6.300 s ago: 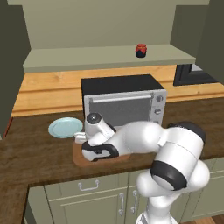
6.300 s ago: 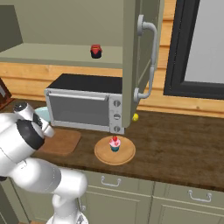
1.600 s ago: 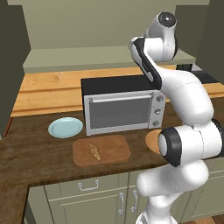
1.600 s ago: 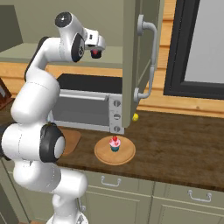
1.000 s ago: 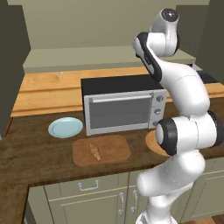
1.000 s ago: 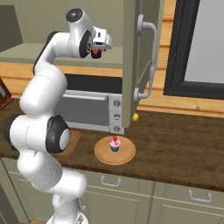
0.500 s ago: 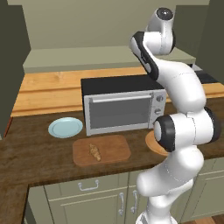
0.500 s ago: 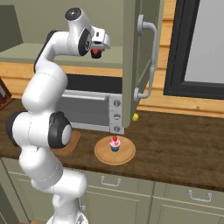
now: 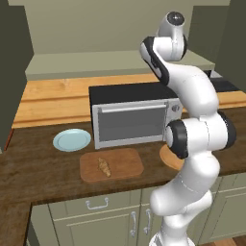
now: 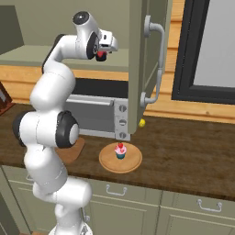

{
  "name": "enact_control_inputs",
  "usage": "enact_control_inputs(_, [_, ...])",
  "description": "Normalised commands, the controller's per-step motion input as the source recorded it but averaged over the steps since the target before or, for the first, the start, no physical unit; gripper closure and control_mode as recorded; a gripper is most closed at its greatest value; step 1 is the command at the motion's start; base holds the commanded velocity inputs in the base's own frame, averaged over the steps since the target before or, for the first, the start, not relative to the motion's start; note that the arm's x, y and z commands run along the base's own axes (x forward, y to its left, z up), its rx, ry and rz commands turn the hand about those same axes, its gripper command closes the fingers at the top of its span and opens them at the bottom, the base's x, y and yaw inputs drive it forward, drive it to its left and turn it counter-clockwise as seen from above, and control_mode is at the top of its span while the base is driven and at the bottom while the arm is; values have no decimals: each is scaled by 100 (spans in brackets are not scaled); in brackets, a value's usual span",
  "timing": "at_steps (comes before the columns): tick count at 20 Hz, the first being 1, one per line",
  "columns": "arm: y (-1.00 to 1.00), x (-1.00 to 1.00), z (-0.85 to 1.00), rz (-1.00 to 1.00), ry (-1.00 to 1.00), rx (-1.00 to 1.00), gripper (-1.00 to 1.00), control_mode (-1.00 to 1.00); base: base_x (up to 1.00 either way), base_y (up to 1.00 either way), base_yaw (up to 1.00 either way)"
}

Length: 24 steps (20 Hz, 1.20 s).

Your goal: From the different types of pastries on the counter, select a croissant and place it on the cutting board. Then retrieve a jar of jam from the cabinet and place it alongside the croissant on the cutting board.

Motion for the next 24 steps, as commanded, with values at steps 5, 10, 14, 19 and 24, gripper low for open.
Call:
enact_control_inputs(5, [3,34,0,0,2,0,-100,-100,0,0,0])
enact_control_inputs(10, [8,15,0,0,2,0,100,-100,0,0,0])
enact_control_inputs(14, [0,0,0,0,0,0,100,-100,0,0,0])
enact_control_inputs(19, [-2,-52,1,13,-2,1,100,-100,0,0,0])
enact_control_inputs(24, [0,-100,0,34,-7,-7,100,-100,0,0,0])
